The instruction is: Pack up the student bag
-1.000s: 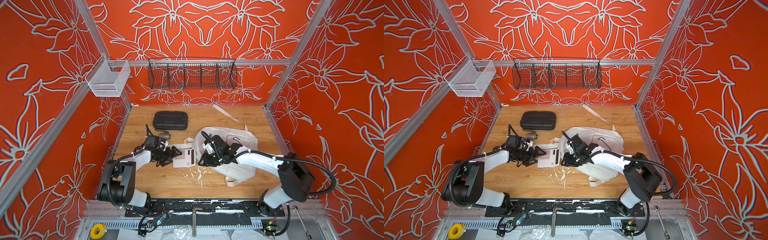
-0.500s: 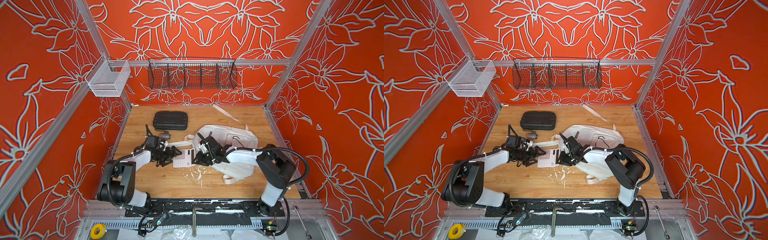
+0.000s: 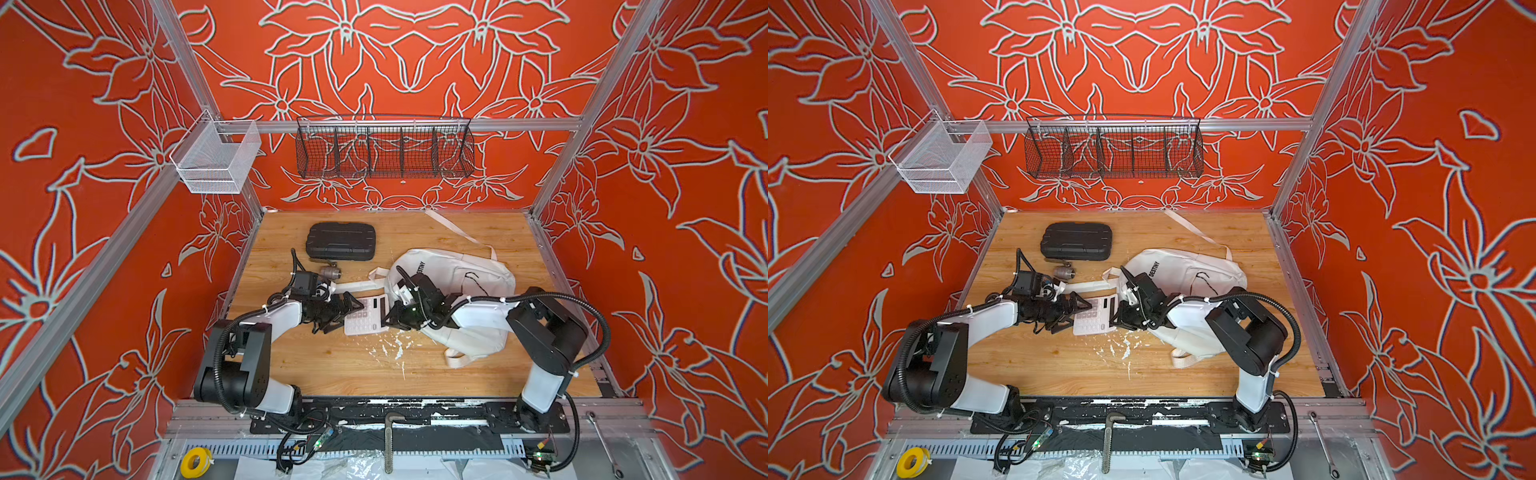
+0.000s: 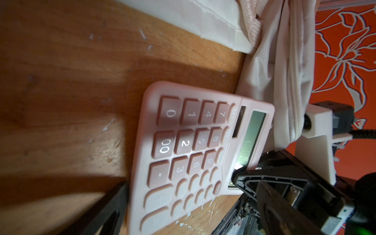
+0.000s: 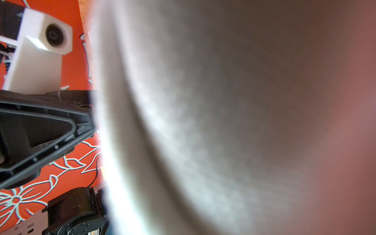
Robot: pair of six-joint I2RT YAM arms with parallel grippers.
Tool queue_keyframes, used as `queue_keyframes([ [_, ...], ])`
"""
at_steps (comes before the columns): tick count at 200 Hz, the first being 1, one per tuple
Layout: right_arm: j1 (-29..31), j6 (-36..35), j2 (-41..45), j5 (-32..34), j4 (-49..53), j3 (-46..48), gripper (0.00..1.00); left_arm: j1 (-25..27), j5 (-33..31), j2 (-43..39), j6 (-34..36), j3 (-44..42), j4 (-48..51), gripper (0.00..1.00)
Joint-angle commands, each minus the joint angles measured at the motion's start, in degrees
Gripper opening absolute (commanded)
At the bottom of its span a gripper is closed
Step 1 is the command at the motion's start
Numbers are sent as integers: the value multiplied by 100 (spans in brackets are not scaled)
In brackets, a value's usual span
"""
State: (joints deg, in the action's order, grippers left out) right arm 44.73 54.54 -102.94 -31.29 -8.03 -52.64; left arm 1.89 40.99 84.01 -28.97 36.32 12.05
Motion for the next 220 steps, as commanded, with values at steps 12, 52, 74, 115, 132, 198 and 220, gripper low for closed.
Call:
queue_keyframes([
  [12, -9, 109, 290, -15, -93, 91, 12, 14, -245, -79, 34, -167, 295, 98],
  [52, -162, 498, 598, -124, -374, 215, 11, 4, 238, -780, -227, -547, -374, 99],
  [74, -175, 356, 708, -301, -171, -1, 10, 11, 478, -1261, -302, -687, -664, 95],
  [115, -201, 12, 875, -541, 306, -296, 11, 6, 1209, -1753, -443, -571, -1142, 85],
  [132, -219, -83, 952, -628, 431, -393, 10, 6, 1427, -1800, -449, -457, -1205, 80],
  [198, -228, -478, 1112, -764, 1075, -774, 11, 14, 2026, -1562, -396, -18, -1229, 39],
  [220, -237, -509, 1117, -756, 1159, -798, 12, 15, 2077, -1558, -377, 86, -1204, 30],
])
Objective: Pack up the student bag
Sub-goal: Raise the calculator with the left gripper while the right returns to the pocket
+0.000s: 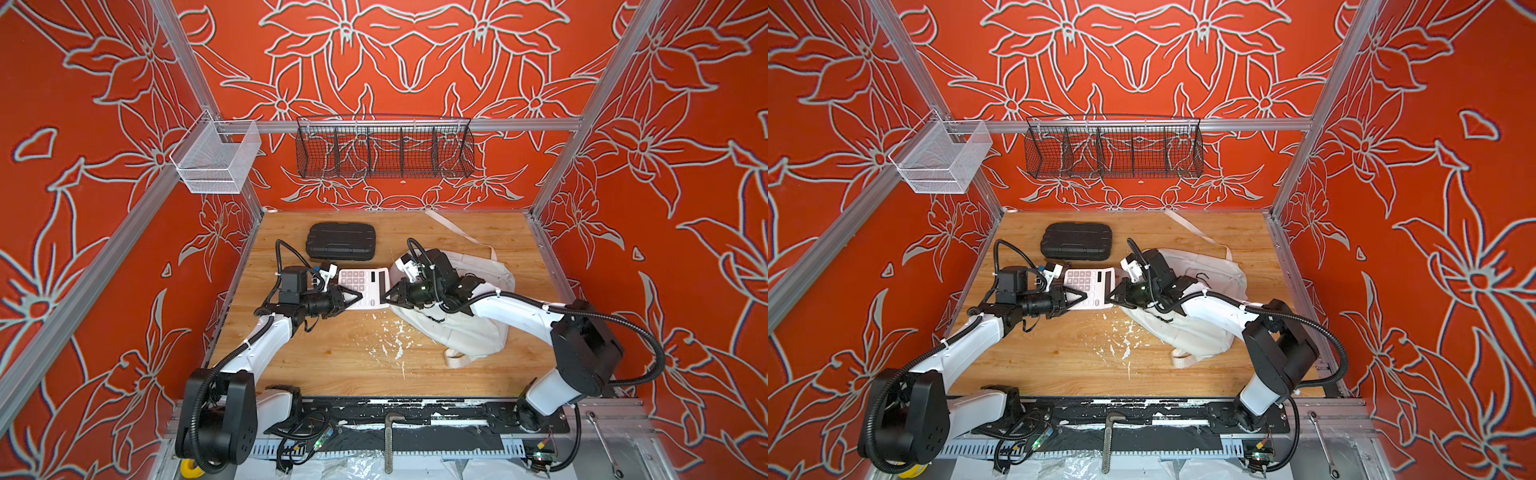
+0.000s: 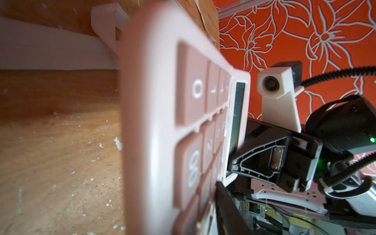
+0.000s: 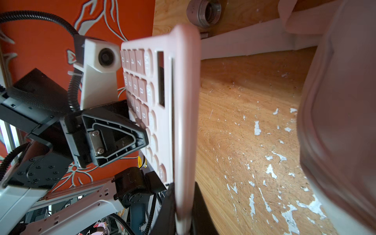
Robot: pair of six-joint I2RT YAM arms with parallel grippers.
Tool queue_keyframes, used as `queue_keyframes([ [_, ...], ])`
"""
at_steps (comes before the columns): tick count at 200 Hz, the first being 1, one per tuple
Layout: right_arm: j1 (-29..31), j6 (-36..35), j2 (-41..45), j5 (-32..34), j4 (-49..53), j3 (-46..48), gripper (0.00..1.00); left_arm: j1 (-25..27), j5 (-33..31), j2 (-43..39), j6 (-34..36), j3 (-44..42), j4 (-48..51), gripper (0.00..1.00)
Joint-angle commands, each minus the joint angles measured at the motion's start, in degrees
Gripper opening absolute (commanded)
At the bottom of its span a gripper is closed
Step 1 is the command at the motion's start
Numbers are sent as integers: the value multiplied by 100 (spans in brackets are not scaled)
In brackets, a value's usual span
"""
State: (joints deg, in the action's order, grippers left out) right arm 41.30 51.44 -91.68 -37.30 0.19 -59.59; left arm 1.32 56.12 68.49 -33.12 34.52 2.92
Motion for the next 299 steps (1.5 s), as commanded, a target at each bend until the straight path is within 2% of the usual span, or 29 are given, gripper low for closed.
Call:
queue_keyframes([
  [1, 106, -201, -13, -155, 344, -104, 12, 75, 570, -9, 36, 265, -287, 29],
  [26, 93, -310, -29, -137, 529, -198, 14, 103, 616, 0, 17, 360, -283, 22],
  [39, 89, -405, -30, -96, 667, -273, 16, 139, 593, -10, 6, 426, -259, 6],
  [47, 89, -471, -21, -49, 797, -327, 17, 186, 562, -11, 50, 483, -209, 2],
  [73, 64, -752, 120, 366, 1478, -560, 35, 356, 475, 53, 106, 685, -136, 1],
  [95, -48, -1107, 527, 1425, 2549, -846, 48, 485, 285, 151, 137, 974, 3, 0],
  [108, -164, -1311, 862, 2129, 3073, -979, 52, 595, 141, 228, 190, 1191, 91, 0],
  [127, -413, -1620, 1306, 2646, 3649, -1131, 59, 768, -13, 411, 228, 1535, 164, 0],
  [150, -873, -1979, 1598, 2854, 4308, -1219, 61, 959, -175, 745, 258, 1957, 238, 0],
  [176, -1615, -2052, 1820, 3377, 4801, -998, 61, 1178, -305, 1151, 195, 2320, 143, 0],
  [195, -1831, -2308, 1509, 4151, 5224, -1070, 59, 1385, -558, 1429, 135, 2605, 121, 0],
  [208, -1976, -2366, 1174, 4387, 5422, -1166, 59, 1541, -751, 1678, 78, 2802, 96, 0],
  [236, -2248, -2310, 733, 4376, 5291, -1142, 58, 1812, -1082, 2240, -55, 3225, 94, 0],
  [257, -2328, -2331, 372, 4156, 5140, -1220, 58, 1948, -1068, 2585, -168, 3420, -33, 0],
  [299, -2337, -2383, -165, 4213, 5176, -1318, 57, 2072, -972, 3043, -183, 3782, 2, 0],
])
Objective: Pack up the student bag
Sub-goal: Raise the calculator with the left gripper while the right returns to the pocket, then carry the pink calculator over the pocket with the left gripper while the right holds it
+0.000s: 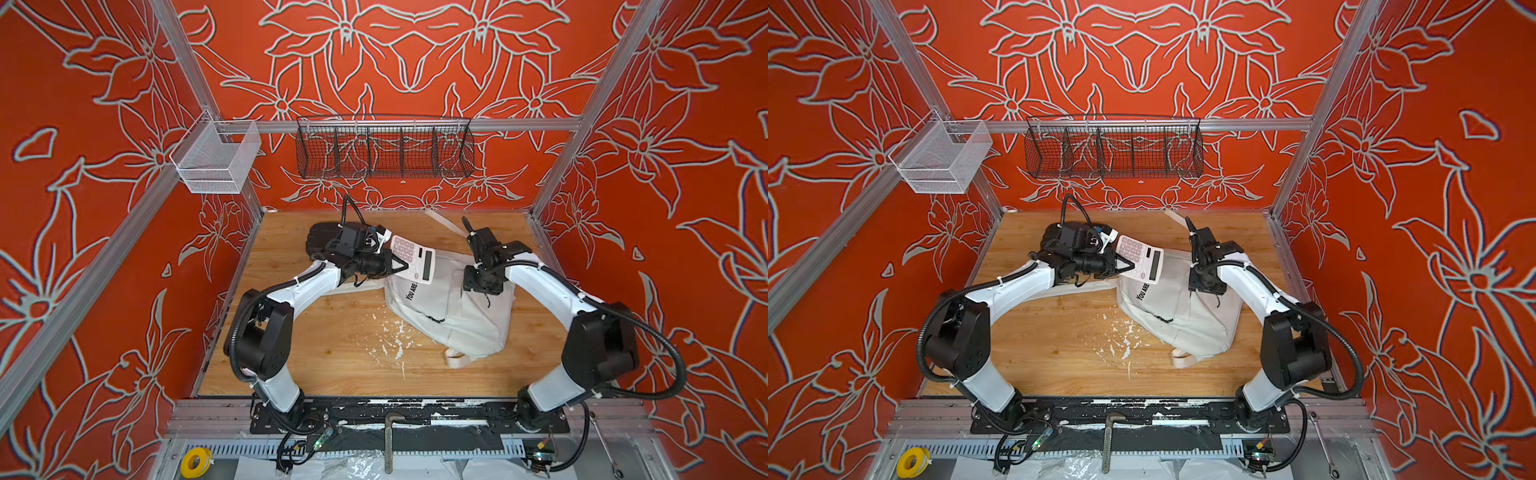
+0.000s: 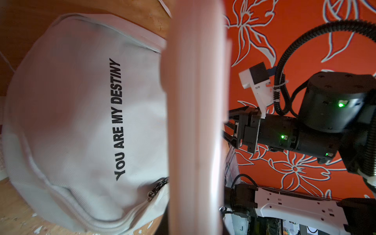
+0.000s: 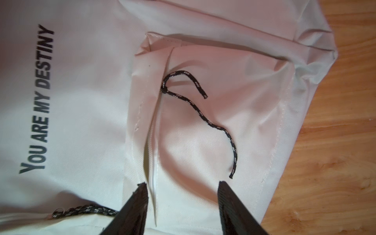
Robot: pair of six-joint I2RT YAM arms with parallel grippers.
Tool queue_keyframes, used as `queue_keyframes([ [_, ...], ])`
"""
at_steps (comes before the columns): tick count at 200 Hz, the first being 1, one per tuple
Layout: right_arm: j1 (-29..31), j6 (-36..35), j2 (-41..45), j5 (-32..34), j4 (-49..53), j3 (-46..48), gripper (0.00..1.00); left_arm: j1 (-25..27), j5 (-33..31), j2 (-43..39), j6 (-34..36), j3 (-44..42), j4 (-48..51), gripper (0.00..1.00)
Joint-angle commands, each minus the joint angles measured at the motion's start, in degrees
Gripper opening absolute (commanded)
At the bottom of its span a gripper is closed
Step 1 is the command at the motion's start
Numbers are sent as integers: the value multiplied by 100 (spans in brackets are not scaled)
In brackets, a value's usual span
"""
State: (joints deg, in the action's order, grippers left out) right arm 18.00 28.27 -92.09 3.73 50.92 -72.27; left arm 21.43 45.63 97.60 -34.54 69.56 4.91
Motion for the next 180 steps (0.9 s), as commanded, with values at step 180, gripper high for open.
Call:
queue_keyframes([
  [180, -7, -63, -1222, 4, -51, -304, 60, 155, 367, 942, -149, 766, -126, 0],
])
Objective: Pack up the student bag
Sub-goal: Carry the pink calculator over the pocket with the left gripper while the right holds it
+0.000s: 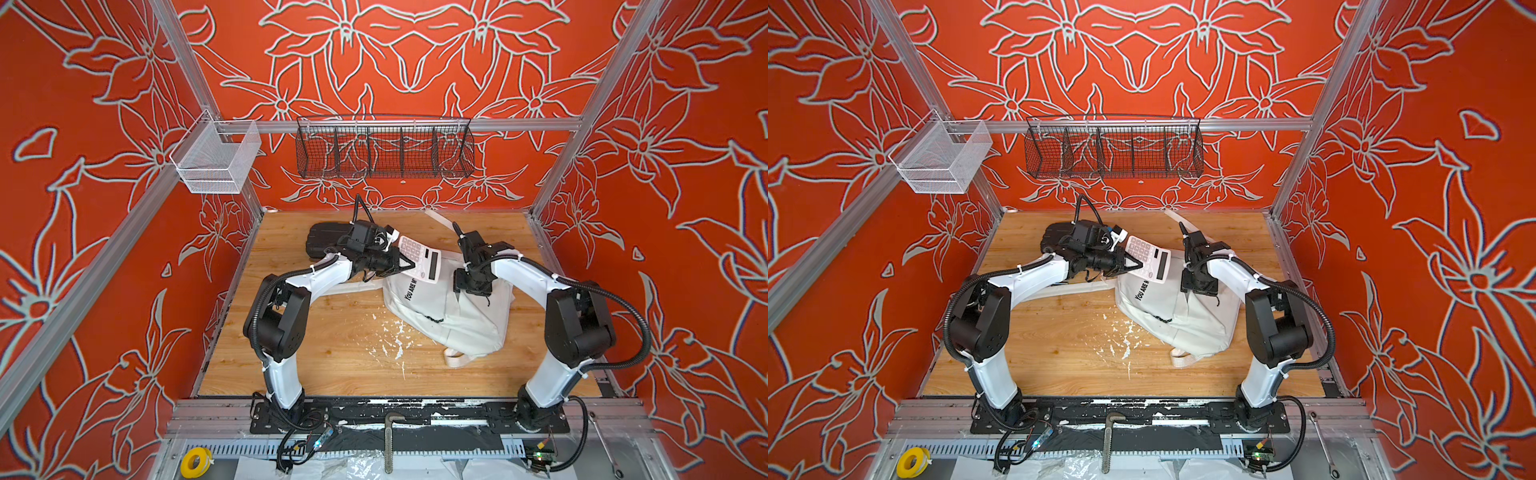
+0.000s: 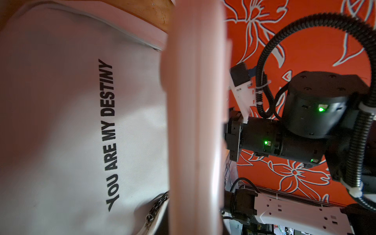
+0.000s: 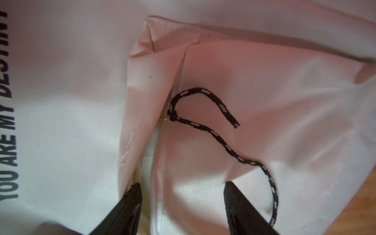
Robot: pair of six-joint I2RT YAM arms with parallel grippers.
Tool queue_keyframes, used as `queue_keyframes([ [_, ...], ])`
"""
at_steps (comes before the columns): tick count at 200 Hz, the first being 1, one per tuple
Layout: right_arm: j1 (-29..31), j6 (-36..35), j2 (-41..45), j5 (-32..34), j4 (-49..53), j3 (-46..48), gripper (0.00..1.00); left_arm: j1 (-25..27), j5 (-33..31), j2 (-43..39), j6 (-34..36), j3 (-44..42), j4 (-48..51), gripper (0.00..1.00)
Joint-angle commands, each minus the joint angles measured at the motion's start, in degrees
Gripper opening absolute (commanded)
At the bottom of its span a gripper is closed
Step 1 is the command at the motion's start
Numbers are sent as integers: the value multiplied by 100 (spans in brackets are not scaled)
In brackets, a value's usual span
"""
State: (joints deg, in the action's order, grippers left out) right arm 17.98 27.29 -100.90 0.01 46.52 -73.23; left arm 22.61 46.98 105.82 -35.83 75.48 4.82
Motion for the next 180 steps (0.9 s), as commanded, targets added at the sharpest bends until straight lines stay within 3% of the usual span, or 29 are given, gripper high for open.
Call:
queue_keyframes([
  [1, 0, 33, -351, 389, 399, -204, 59, 39, 232, 122, -24, 176, -115, 0],
  [42, 0, -132, -31, 692, 503, -171, 27, 76, 198, 171, -59, 251, -58, 0],
  [62, -1, -232, 302, 557, 467, -247, 9, 204, 140, 233, -88, 388, 11, 0],
  [75, -4, -334, 448, 452, 487, -321, 3, 330, 111, 342, -44, 586, 209, 0],
  [180, -5, -681, 1440, -200, -650, 286, 0, 1013, 476, 1182, 299, 1637, 1715, 0],
])
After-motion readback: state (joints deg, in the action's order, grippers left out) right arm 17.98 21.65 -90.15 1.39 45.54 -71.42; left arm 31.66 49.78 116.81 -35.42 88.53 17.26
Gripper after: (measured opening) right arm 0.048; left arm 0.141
